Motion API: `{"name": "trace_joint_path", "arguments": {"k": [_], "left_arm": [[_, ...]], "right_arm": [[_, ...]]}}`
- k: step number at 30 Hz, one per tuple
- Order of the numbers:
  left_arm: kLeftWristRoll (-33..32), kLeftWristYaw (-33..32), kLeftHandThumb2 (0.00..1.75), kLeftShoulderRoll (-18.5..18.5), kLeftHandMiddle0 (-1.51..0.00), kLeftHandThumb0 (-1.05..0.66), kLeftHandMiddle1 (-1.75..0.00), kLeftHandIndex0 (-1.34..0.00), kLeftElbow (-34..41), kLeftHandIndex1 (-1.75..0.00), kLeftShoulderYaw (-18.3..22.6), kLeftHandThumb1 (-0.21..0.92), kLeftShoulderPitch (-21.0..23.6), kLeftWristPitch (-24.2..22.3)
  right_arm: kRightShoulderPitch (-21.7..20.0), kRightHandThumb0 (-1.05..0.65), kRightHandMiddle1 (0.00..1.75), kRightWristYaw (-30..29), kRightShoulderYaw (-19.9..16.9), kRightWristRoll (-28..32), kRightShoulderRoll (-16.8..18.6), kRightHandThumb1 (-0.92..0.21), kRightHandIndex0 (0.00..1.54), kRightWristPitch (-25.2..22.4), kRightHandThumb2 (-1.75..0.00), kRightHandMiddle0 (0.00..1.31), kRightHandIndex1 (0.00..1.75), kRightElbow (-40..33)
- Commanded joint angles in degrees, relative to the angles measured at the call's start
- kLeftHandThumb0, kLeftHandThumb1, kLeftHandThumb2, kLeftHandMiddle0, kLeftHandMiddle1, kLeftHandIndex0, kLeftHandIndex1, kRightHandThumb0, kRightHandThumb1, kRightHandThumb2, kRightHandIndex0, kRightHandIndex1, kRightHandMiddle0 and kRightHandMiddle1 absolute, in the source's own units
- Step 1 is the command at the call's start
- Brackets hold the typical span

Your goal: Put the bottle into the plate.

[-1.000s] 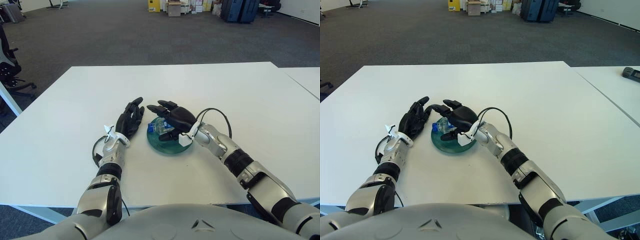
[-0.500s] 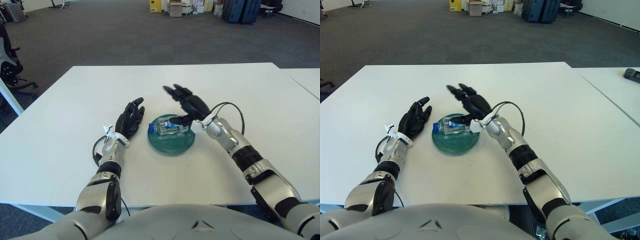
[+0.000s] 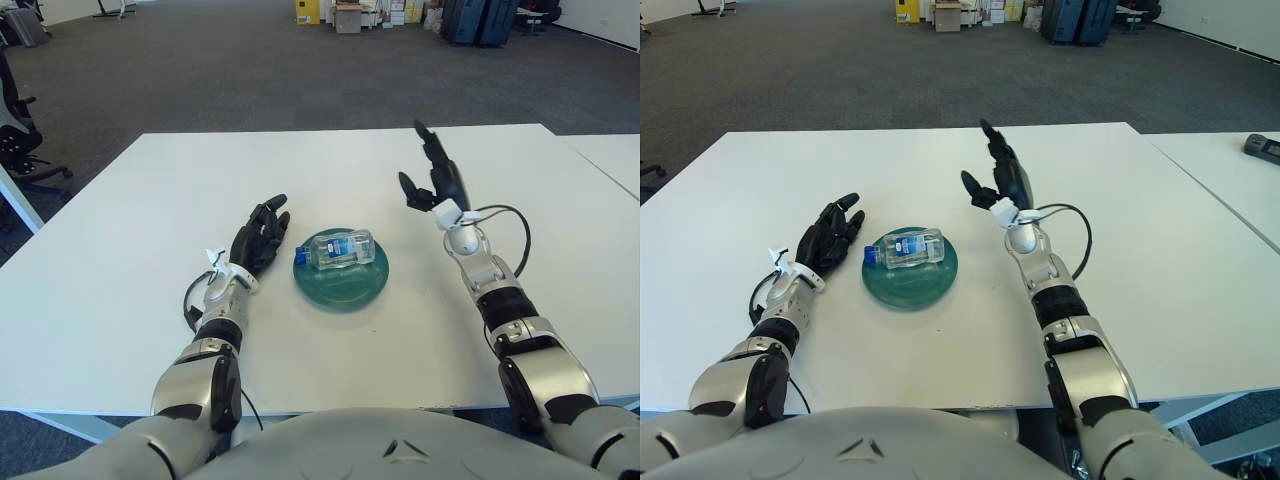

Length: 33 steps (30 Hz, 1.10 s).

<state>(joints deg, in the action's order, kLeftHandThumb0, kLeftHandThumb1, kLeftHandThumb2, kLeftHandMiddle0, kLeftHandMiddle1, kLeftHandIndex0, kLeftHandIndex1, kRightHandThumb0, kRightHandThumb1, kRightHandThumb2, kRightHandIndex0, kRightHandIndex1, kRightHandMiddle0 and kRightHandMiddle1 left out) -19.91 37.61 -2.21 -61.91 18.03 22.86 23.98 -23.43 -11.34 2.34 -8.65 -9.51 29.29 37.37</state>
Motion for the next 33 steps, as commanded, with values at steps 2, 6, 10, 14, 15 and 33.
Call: {"name": "trace_joint_path", "arguments": {"k": [2,6,10,14,15,33], "left_arm": [[0.8,-0.8,0.7,-0.7,-0.6,-0.61,-0.47,-0.13,-2.7,-0.91,0.0,0.92,-0.2,-1.0],[0.9,-0.9,0.71,-0.8,-0.59,-0.61,-0.49,-0.12,-3.1,-0.91,0.1,0.92,-0.1,-0.7],[1.0,-0.9,0.72,-1.0,-0.58,-0.62,-0.5,-0.12,-3.3,-0.91,0.1,0.92,0.0,-0.6],[0.8,-0.6,0.72,-1.2,-0.58,-0.62,-0.51,-0.12,-3.7,-0.91,0.2,0.92,0.1,-0.7],[0.8,-0.5,0.72,-1.3,-0.58,-0.62,-0.51,-0.12,-3.7,-0.91,0.3,0.92,0.1,-0.7],[1.1,-1.0,0.7,-1.5,-0.55,-0.63,-0.54,-0.11,-4.2,-0.91,0.1,0.92,0.1,-0.6]], "right_arm": [[2.1,-0.64,0.94,8.0,-5.8,11.7,3.4,-0.92,0.65,2.2,-0.74,0.09,0.17,5.6],[1.5,-0.59,0.99,11.8,-8.3,14.8,3.3,-0.92,0.72,3.2,-0.74,0.14,0.21,9.3],[0.5,-0.62,1.01,14.5,-10.1,16.0,2.2,-0.92,0.74,3.3,-0.77,0.16,0.23,12.8],[-0.3,-0.65,1.02,17.0,-11.8,17.1,1.7,-0.92,0.74,3.3,-0.8,0.19,0.25,15.7],[-0.4,-0.66,1.02,17.5,-12.1,17.3,1.7,-0.92,0.74,3.4,-0.8,0.2,0.25,16.3],[-1.4,-0.66,1.03,22.3,-15.2,18.0,3.0,-0.92,0.68,6.9,-0.78,0.24,0.55,22.2]]}}
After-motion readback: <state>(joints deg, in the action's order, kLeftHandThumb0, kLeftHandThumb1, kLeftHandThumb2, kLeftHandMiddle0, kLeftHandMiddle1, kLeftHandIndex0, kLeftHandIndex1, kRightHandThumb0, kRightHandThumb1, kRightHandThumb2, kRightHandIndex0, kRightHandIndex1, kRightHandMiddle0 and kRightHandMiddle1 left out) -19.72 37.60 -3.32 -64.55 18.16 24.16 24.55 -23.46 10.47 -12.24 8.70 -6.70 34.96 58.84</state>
